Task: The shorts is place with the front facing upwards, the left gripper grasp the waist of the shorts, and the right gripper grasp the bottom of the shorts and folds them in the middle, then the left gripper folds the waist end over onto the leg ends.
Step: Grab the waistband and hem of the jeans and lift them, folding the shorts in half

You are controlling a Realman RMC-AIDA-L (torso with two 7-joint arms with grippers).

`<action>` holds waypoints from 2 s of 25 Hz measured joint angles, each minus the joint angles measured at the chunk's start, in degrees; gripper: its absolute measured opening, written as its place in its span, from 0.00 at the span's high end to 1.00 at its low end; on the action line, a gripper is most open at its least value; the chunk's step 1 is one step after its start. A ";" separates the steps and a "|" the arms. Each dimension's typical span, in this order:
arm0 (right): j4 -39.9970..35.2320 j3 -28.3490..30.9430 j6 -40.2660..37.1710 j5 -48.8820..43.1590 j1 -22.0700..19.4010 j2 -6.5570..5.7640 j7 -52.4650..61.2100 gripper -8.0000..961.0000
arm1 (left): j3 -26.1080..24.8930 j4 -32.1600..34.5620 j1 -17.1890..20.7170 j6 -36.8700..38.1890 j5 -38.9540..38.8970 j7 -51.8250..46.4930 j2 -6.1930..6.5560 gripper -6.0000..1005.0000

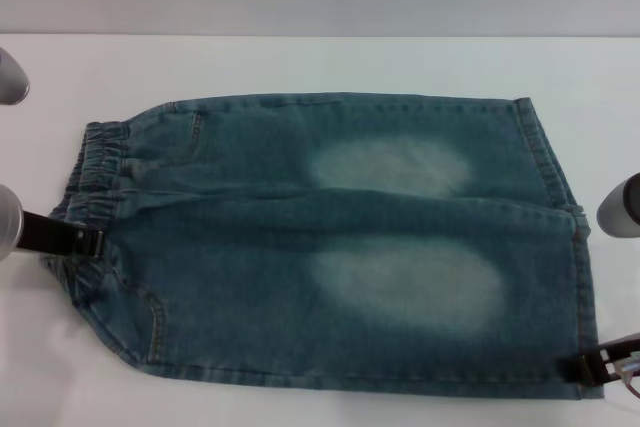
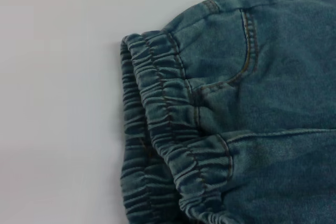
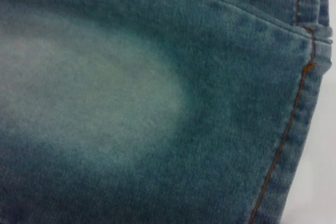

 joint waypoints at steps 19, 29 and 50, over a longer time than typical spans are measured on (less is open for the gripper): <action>0.63 0.21 -0.20 -0.27 0.66 -0.12 -0.38 0.97 | 0.09 0.12 -0.39 -0.19 0.00 0.00 -0.09 0.91; 2.17 -0.71 0.01 -0.39 0.87 -0.20 -0.44 0.81 | 0.09 0.40 -0.71 -0.18 0.00 0.00 -0.09 0.91; -0.35 -0.77 1.10 -0.54 0.76 -0.11 -0.02 0.37 | 0.18 0.85 -1.55 -0.31 -0.09 -0.09 -0.18 0.91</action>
